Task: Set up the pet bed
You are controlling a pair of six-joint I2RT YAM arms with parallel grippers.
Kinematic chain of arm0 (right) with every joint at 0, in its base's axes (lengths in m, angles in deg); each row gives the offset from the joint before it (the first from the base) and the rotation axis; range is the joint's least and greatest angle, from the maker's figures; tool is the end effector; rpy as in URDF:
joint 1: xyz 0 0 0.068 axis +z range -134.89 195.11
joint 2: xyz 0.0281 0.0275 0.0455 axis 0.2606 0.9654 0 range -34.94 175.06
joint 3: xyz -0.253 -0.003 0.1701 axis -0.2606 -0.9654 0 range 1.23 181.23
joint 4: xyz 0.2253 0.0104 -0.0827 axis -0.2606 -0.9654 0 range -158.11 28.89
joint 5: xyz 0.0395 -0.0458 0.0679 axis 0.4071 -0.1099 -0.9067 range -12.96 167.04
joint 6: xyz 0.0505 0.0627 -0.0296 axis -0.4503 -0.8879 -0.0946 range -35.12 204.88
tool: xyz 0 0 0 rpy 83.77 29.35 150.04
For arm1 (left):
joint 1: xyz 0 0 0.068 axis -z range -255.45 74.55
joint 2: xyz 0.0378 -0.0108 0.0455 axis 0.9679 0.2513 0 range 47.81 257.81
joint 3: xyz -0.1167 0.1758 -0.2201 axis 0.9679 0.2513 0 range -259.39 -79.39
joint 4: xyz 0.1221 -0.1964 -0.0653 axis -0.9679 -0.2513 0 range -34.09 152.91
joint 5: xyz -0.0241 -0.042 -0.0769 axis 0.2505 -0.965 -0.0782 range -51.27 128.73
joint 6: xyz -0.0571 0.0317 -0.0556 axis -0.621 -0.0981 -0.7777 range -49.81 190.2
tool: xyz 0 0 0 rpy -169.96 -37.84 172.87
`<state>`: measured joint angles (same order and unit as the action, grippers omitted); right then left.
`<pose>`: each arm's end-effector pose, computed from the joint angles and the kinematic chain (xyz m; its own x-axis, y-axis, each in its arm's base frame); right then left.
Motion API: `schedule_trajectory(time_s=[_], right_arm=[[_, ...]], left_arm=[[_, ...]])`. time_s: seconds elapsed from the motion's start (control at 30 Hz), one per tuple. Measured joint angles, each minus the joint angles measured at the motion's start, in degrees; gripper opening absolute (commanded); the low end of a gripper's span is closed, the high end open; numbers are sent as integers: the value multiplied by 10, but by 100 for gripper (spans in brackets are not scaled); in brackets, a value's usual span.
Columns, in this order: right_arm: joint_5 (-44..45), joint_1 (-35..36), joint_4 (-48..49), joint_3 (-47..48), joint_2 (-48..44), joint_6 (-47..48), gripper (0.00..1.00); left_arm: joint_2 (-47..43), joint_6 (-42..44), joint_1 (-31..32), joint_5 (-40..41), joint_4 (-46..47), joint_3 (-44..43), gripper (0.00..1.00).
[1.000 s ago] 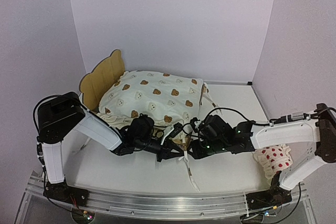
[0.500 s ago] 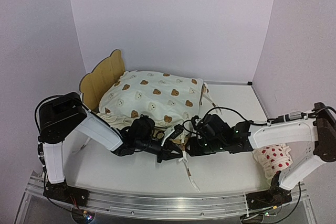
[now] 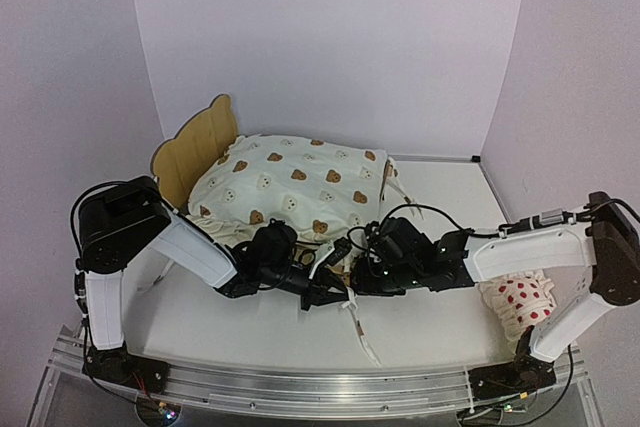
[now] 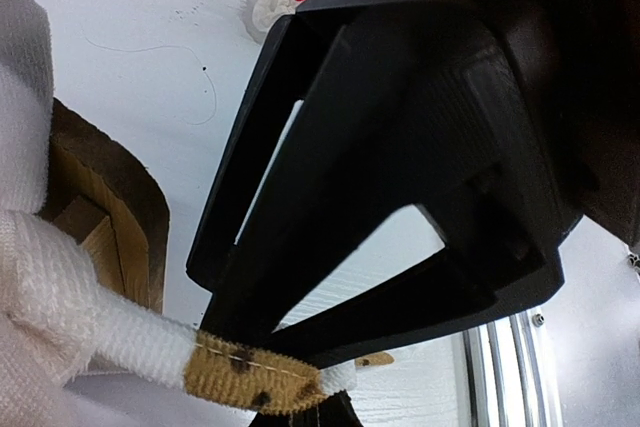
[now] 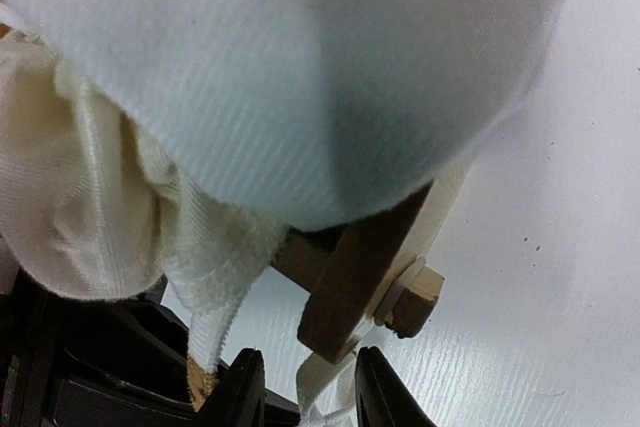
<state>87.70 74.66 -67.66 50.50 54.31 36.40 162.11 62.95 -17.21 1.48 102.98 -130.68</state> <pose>0.1778 0.2747 0.2060 -0.8298 0.0404 -0.5566 -0.2434 0.8713 0.4262 0.1822 -0.3812 0.1611 -0.3258 0.3358 -0.8838 0.9366 -0.0127 -0.3501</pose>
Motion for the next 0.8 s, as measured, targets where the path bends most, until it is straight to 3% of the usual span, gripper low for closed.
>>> schedule_trajectory(time_s=[0.23,0.7,0.8], right_arm=[[-6,0,0,0,1,-20,27],[-18,-1,28,-21,10,-60,0],[-19,-1,33,-25,10,-68,0]], left_arm=[[0,0,0,1,1,0,0],[9,-2,3,8,11,0,0],[11,-2,3,10,13,0,0]])
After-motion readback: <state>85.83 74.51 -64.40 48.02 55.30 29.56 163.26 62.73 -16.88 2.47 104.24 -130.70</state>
